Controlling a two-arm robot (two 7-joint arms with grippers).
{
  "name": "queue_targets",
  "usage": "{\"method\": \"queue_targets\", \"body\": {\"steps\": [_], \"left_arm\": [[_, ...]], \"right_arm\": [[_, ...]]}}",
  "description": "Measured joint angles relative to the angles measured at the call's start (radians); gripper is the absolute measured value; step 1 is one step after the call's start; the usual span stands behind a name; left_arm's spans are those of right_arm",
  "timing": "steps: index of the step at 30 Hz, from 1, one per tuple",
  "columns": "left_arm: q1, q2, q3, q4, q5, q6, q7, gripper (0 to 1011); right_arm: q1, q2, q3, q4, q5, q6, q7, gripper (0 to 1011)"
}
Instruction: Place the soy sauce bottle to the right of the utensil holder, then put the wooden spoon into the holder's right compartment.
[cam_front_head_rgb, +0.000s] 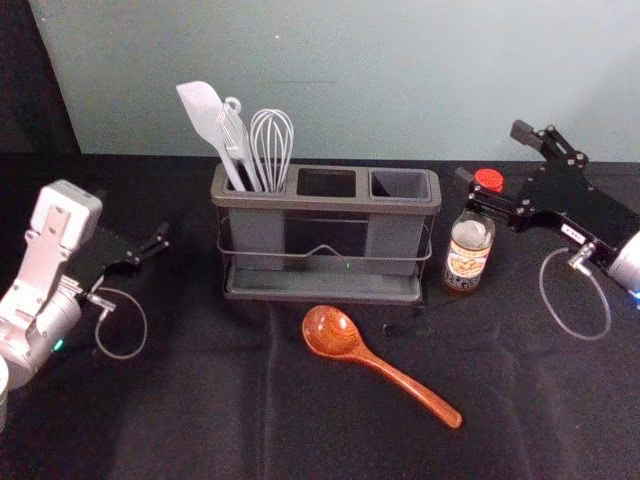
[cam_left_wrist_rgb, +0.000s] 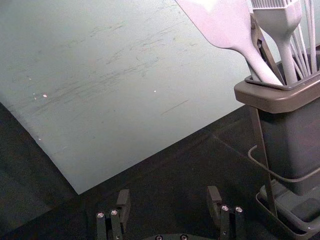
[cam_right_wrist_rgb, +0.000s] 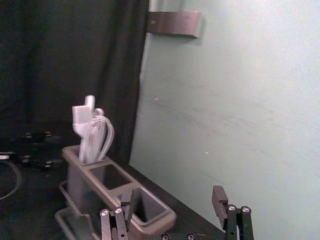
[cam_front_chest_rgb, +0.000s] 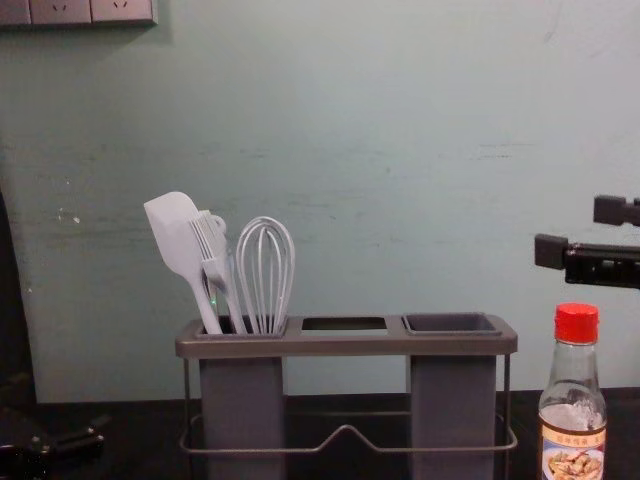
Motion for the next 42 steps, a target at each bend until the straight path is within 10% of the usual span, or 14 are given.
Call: {"method": "queue_targets", "body": {"steps": [11,21,29,42], "left_arm": [[0.0,0.0,0.0,0.0,0.0,0.0,0.0,1005],[0.0,0.0,0.0,0.0,0.0,0.0,0.0,1005],[0.0,0.0,0.0,0.0,0.0,0.0,0.0,1005],[0.0,0.0,0.0,0.0,0.0,0.0,0.0,1005]], "right_arm": [[0.006,0.06,-0.052,-0.117,0.04,0.101,0.083,1002],[0.058,0.086,-0.17,-0.203,0.068,0.341,0.091,1003],[0.136,0.056,-0.266,-0.202,0.107,0.617,0.053,1002],[0.23,-0.002,-0.402,-0.1,0.089,0.775,0.009,1002]]}}
